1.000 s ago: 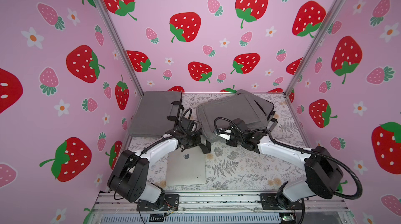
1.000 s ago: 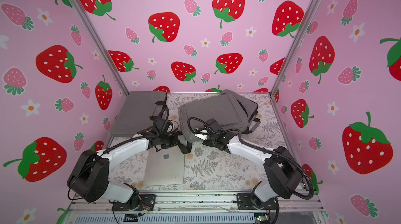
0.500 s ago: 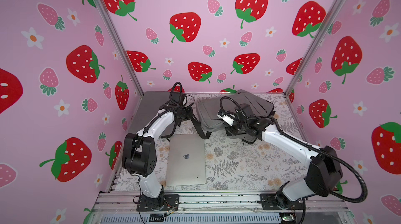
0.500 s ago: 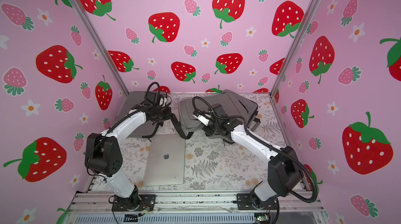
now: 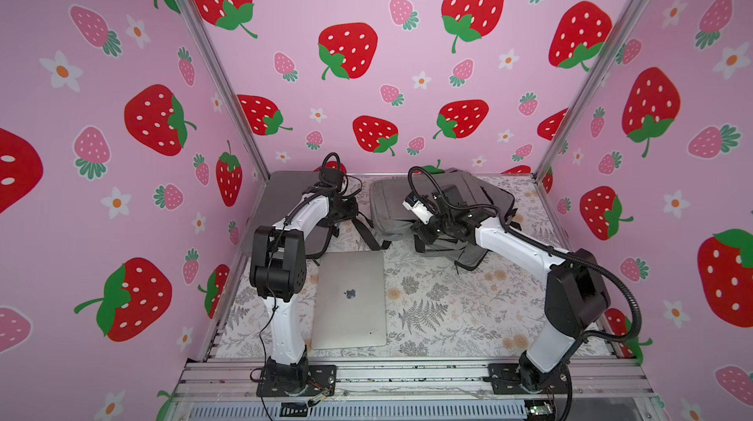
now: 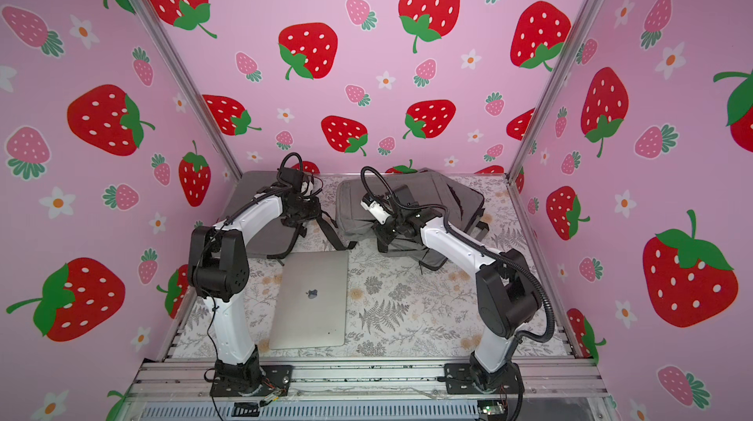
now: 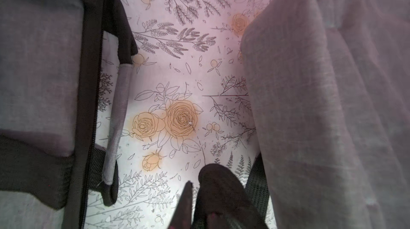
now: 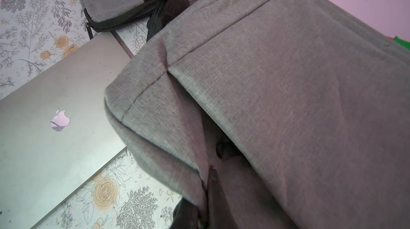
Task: Open the zippered laptop bag and take out the laptop
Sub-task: Adjust the zippered laptop bag.
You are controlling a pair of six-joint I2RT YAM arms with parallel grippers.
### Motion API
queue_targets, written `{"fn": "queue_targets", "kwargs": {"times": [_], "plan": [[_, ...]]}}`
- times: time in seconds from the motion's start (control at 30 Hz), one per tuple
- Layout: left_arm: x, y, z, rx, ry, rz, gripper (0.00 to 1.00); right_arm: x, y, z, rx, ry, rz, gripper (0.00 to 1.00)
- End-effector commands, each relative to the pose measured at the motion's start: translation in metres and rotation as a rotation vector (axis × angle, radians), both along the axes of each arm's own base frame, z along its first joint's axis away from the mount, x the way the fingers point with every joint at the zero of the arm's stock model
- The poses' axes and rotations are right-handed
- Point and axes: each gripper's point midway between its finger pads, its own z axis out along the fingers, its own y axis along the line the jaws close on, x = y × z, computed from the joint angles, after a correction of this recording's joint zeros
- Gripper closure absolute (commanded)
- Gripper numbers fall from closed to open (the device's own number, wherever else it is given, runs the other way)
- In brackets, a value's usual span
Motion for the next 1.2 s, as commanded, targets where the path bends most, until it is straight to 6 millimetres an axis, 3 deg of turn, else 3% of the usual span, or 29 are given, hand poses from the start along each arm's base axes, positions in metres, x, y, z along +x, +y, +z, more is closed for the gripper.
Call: {"fn": "queue_targets", "kwargs": {"times": [0.0,0.23,0.43,0.6,0.73,0.97,1.17], "plan": [[-0.007,0.001,0.01,-0.017,-0.021,-0.015,0.76,0.013,0.008,0.033,0.099,-0.01,-0.031,1.0],[-0.039,0.002,0.043,-0.076,-0.051,-0.005,0.57,0.016,0.011,0.031,0.114,0.026,-0.052,1.0],[-0.087,-0.001,0.058,-0.17,-0.047,0.037,0.51,0.013,0.017,0.03,0.137,0.073,-0.048,1.0],[-0.124,-0.021,0.074,-0.39,-0.082,0.083,0.47,0.014,0.023,0.029,0.161,0.107,-0.042,1.0],[-0.143,-0.042,0.088,-0.521,-0.119,0.094,0.46,0.014,0.029,0.027,0.184,0.131,-0.04,1.0],[-0.157,-0.064,0.078,-0.541,-0.093,0.086,0.45,0.012,0.033,0.03,0.209,0.148,-0.031,1.0],[-0.136,-0.063,0.077,-0.592,-0.132,0.202,0.4,0.002,0.038,0.031,0.216,0.153,-0.01,1.0]]}}
